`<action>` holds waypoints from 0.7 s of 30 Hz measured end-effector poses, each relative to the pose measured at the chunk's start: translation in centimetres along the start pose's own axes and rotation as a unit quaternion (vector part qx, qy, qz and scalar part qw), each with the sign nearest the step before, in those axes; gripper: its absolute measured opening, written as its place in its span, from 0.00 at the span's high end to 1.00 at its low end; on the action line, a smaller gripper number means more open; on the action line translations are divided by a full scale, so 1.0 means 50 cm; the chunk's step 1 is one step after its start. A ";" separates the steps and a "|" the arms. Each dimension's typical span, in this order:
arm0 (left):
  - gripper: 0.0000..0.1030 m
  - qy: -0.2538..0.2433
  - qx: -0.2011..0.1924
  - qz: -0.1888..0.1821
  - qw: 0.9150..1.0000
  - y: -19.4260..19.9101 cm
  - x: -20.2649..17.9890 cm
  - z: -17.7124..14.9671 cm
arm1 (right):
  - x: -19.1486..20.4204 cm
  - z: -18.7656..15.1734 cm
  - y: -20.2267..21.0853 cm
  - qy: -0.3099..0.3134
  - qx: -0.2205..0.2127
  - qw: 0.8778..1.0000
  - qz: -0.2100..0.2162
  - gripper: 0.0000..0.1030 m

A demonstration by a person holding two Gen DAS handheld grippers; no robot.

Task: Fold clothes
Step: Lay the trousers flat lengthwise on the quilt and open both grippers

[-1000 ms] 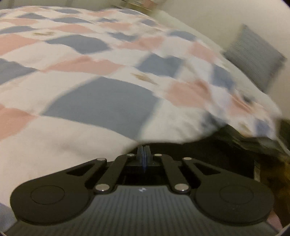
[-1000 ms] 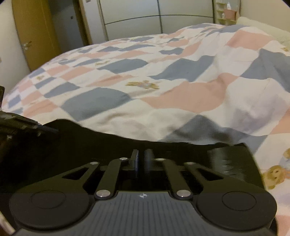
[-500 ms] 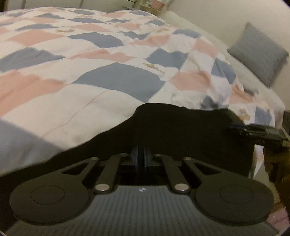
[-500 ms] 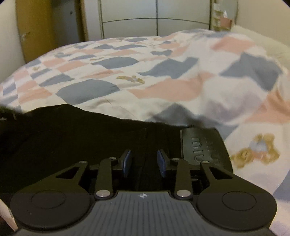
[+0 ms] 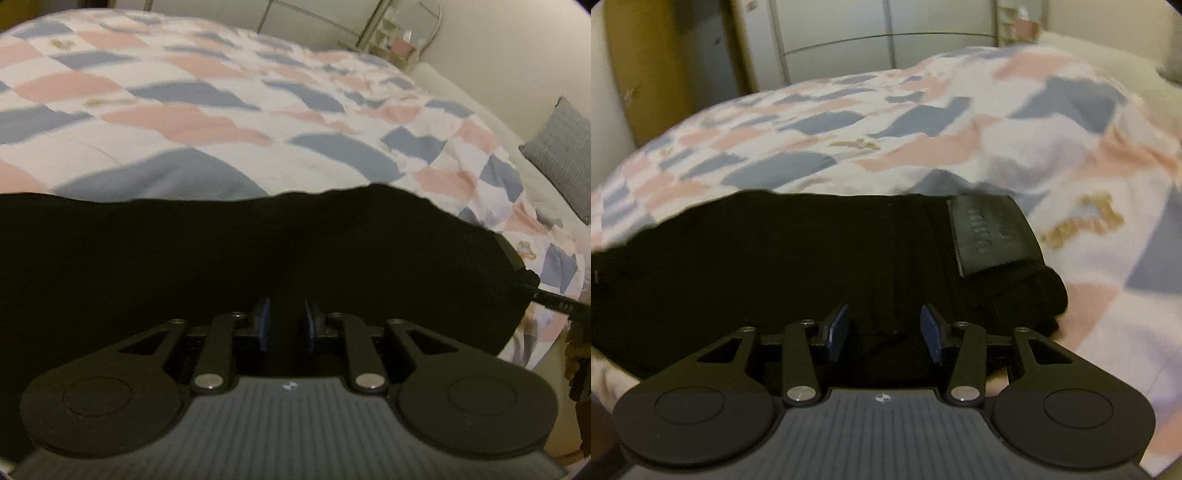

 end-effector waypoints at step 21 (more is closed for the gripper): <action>0.66 0.001 -0.041 0.160 0.986 0.275 0.045 -0.107 | 0.131 -0.082 0.170 -0.096 -0.027 0.994 0.048 0.47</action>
Point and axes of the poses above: each gripper's, at about its wrist camera, not at the fingertips, and y roughly against the way its jaws point, x to its left, z to its top, the point moved 7 cm from there along -y, roughly the way its jaws point, and after that the axes turned 4 degrees about -z, right-handed, at the moved point
